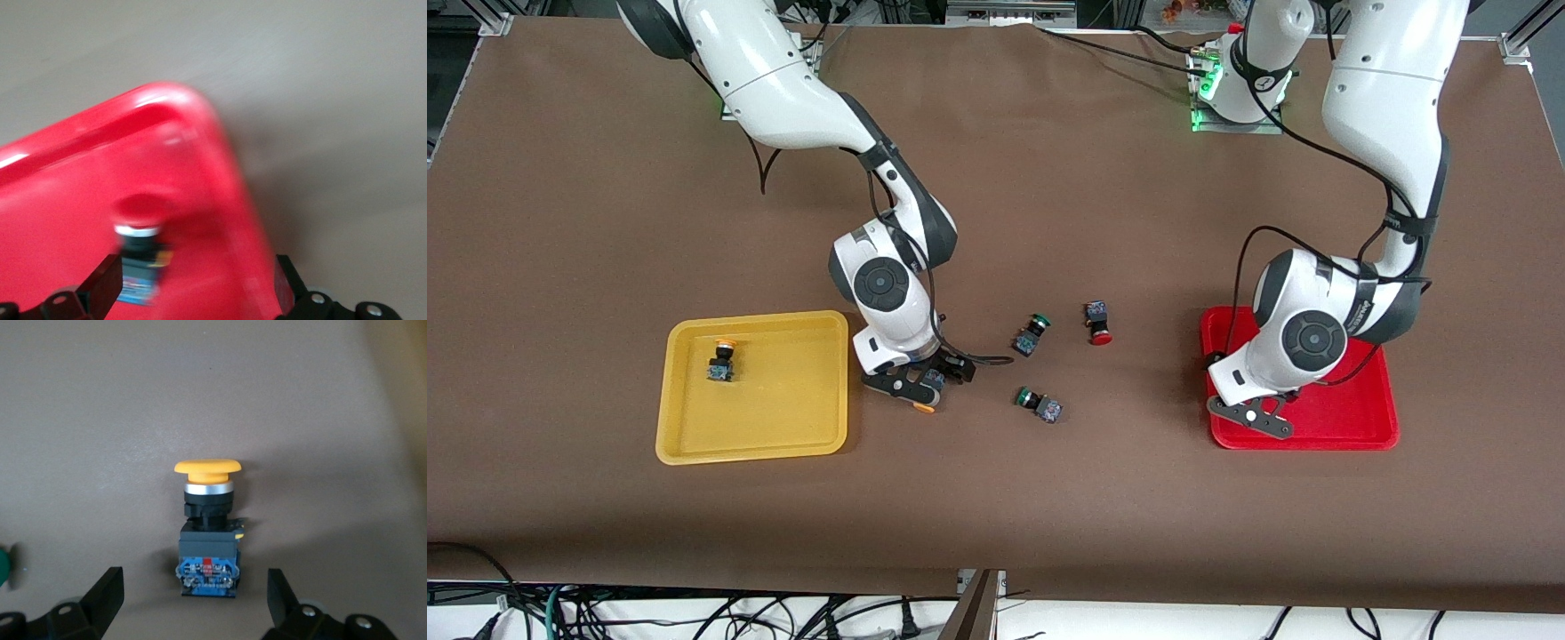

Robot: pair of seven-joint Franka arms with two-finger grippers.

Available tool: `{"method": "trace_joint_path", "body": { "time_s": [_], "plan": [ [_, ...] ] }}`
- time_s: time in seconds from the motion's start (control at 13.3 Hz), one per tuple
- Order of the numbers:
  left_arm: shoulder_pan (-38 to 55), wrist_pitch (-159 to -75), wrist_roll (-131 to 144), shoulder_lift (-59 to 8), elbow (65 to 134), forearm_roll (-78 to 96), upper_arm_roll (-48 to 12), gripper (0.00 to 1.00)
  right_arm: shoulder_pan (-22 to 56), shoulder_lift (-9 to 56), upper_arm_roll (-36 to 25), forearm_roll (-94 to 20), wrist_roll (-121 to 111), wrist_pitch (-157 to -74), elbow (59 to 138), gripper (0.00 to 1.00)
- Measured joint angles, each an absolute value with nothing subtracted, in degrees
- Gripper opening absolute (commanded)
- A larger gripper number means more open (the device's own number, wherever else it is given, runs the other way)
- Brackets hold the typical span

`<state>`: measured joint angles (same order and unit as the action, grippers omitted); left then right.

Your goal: Place red and yellow buttons in trays

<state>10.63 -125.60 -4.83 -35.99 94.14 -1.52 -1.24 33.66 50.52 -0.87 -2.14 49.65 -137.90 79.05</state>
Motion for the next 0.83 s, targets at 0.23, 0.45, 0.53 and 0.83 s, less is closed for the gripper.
{"method": "trace_joint_path", "body": {
  "time_s": [0.23,0.45,0.53,0.83],
  "plan": [
    [11.0,-124.7,7.1,-34.0,94.3,3.2,-6.8,1.0,33.7,51.2,-1.0,-0.8,49.5,-138.4,79.1,0.0],
    [13.8,-124.7,17.8,-34.0,95.0,3.2,-9.8,1.0,33.2,51.1,-1.6,-0.6,48.4,-136.7,78.4,0.0],
    [14.5,-124.7,20.5,-33.9,95.6,3.2,-10.4,1.0,32.7,50.7,-1.7,-0.6,47.0,-133.3,77.7,0.0],
    [17.7,-128.0,25.8,-33.6,100.3,3.0,-10.9,1.0,25.7,45.4,-1.9,-0.7,33.0,-115.7,74.3,0.0]
  ]
}}
